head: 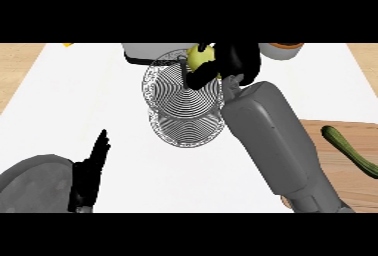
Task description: Pick the lemon from the cutting board and place it in the tiered basket
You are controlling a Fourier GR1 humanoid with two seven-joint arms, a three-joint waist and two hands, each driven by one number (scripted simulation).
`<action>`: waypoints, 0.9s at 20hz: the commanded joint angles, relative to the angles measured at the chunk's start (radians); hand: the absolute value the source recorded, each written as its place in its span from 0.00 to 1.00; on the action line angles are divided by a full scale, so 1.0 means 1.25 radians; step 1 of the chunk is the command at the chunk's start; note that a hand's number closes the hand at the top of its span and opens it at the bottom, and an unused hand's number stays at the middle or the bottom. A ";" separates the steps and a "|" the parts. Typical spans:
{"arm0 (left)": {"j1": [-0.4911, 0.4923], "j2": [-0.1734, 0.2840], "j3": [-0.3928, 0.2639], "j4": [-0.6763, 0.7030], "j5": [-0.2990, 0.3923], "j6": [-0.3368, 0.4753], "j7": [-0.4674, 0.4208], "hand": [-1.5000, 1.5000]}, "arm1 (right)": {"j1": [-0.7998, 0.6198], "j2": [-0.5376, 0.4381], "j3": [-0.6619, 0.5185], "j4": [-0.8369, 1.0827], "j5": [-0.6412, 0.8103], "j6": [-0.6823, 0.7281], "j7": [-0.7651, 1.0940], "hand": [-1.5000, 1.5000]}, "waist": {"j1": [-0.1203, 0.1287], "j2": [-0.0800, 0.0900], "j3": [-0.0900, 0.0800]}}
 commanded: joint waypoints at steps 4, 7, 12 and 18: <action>-0.037 -0.010 -0.002 0.020 -0.013 0.010 0.007 0.50 | 0.039 0.006 0.029 0.054 -0.210 -0.216 -0.045 0.00 | 0.005 0.005 -0.002; -0.022 -0.010 0.007 0.041 -0.001 0.001 -0.018 0.50 | 0.038 0.006 -0.029 0.074 -0.271 -0.251 -0.166 0.00 | 0.000 0.006 -0.002; 0.014 -0.006 0.002 -0.023 0.005 -0.004 0.006 0.50 | -0.007 0.006 -0.051 0.058 -0.296 -0.374 -0.192 0.00 | -0.001 0.002 -0.002; 0.015 0.020 0.033 -0.029 0.019 -0.012 0.025 0.50 | 0.073 -0.076 -0.104 -0.099 -0.160 -0.447 -0.077 0.00 | -0.029 -0.006 -0.002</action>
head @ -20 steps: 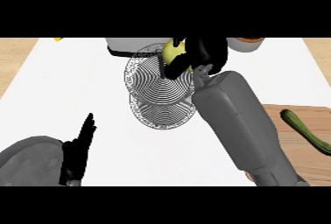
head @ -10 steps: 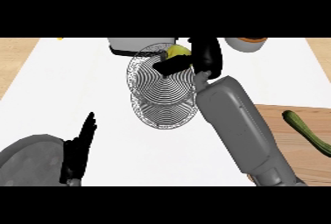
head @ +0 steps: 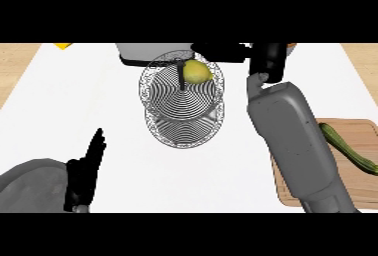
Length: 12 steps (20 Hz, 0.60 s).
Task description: Pick the lemon from the cutting board and place it in the tiered basket
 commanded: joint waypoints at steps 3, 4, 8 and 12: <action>0.022 -0.009 0.006 0.022 -0.002 0.010 -0.029 0.50 | 0.074 -0.117 -0.081 -0.176 0.045 0.004 0.139 0.00 | -0.026 -0.006 -0.001; 0.044 -0.011 0.001 0.004 0.000 0.009 -0.024 0.50 | 0.133 -0.130 -0.092 -0.210 0.035 0.001 0.114 0.00 | -0.020 -0.004 0.000; 0.056 0.028 0.031 -0.031 0.024 -0.018 -0.016 0.50 | 0.257 -0.234 -0.183 -0.403 -0.068 0.099 0.150 0.00 | -0.034 -0.009 0.001; 0.030 -0.005 0.020 0.015 0.007 0.009 -0.022 0.50 | 0.414 -0.322 -0.322 -0.532 -0.252 0.199 0.098 0.00 | -0.050 -0.005 0.002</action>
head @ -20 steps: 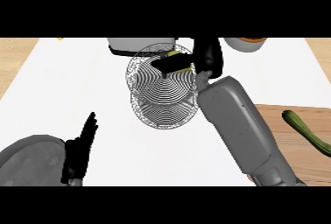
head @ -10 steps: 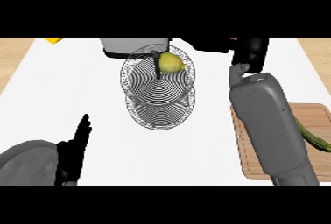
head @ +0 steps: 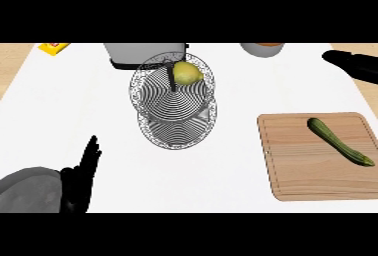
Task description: Pick the lemon from the cutting board and place it in the tiered basket
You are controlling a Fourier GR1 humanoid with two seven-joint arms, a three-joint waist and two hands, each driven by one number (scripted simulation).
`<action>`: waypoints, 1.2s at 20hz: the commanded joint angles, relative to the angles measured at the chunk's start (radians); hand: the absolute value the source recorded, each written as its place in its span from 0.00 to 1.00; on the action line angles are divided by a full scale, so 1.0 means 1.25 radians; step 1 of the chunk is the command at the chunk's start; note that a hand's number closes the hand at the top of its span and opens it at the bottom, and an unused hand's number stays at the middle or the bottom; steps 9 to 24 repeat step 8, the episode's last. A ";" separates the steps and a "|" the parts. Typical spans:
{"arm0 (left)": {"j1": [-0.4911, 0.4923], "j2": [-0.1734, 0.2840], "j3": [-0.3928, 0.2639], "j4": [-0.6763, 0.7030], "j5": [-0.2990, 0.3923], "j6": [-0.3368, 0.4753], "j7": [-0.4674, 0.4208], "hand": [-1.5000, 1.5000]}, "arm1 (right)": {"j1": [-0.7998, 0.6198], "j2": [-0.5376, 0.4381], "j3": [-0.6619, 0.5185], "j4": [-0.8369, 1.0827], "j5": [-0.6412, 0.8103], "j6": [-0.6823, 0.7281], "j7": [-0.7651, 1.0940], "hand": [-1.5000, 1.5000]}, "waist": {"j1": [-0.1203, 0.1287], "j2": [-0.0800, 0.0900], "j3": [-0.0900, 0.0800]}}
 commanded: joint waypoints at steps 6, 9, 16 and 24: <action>0.004 0.023 0.020 -0.011 0.028 -0.035 -0.002 0.50 | 0.321 -0.129 -0.341 -0.168 -0.405 0.256 -0.121 0.00 | 0.006 0.004 0.001; -0.048 0.009 0.015 0.019 -0.001 -0.001 0.022 0.50 | 0.369 -0.148 -0.420 -0.181 -0.475 0.320 -0.151 0.00 | 0.005 0.005 0.000; -0.048 0.009 0.015 0.019 -0.001 -0.001 0.022 0.50 | 0.369 -0.148 -0.420 -0.181 -0.475 0.320 -0.151 0.00 | 0.005 0.005 0.000; -0.048 0.009 0.015 0.019 -0.001 -0.001 0.022 0.50 | 0.369 -0.148 -0.420 -0.181 -0.475 0.320 -0.151 0.00 | 0.005 0.005 0.000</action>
